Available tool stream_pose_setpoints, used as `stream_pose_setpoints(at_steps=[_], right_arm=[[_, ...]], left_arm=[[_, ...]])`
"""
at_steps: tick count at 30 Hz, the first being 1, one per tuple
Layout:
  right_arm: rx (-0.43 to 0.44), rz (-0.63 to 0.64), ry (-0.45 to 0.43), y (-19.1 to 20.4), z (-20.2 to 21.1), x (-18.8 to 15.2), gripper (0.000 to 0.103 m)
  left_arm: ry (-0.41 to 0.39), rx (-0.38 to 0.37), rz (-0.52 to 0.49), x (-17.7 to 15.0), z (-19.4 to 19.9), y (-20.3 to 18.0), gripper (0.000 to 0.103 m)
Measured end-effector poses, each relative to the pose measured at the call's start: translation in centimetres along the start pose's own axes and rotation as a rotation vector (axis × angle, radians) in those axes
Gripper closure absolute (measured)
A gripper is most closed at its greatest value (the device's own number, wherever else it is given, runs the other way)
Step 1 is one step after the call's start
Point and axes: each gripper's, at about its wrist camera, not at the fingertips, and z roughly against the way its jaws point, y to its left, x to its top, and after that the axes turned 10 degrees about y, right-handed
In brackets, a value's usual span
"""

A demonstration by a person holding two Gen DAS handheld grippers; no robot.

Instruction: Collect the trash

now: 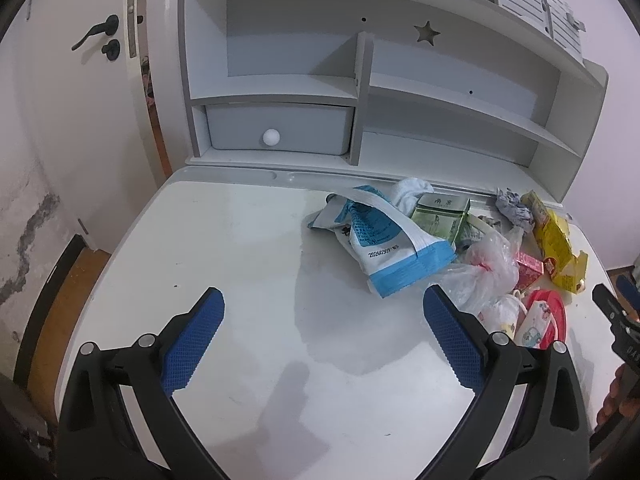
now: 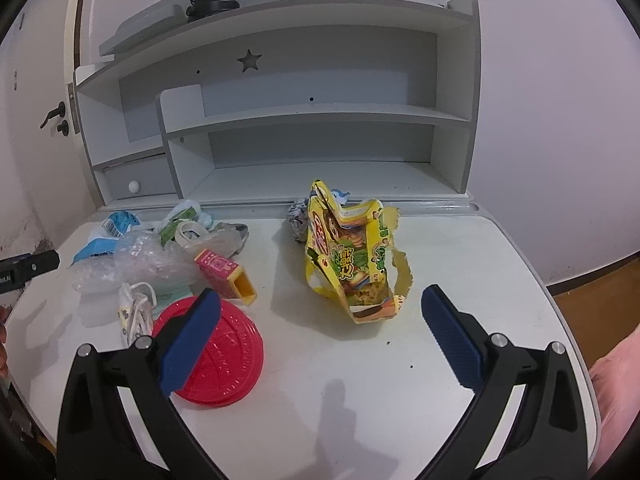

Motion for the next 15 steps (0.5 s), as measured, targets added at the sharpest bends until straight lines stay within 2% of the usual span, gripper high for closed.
stream_pose_setpoints(at_steps=[6,10,15], right_arm=[[0.008,-0.001,0.026,-0.22,-0.12,-0.02,0.006],[0.032,-0.003,-0.029,-0.55,0.04,-0.23,0.006],[0.017,0.019,-0.052,-0.27,0.01,0.04,0.006]], left_arm=[[0.027,0.053,-0.038,0.23,-0.34,-0.65,0.006],[-0.028,0.046,-0.042,0.02,0.3,-0.68,0.006],[-0.041,0.065,-0.045,0.27,0.57,-0.87,0.006]])
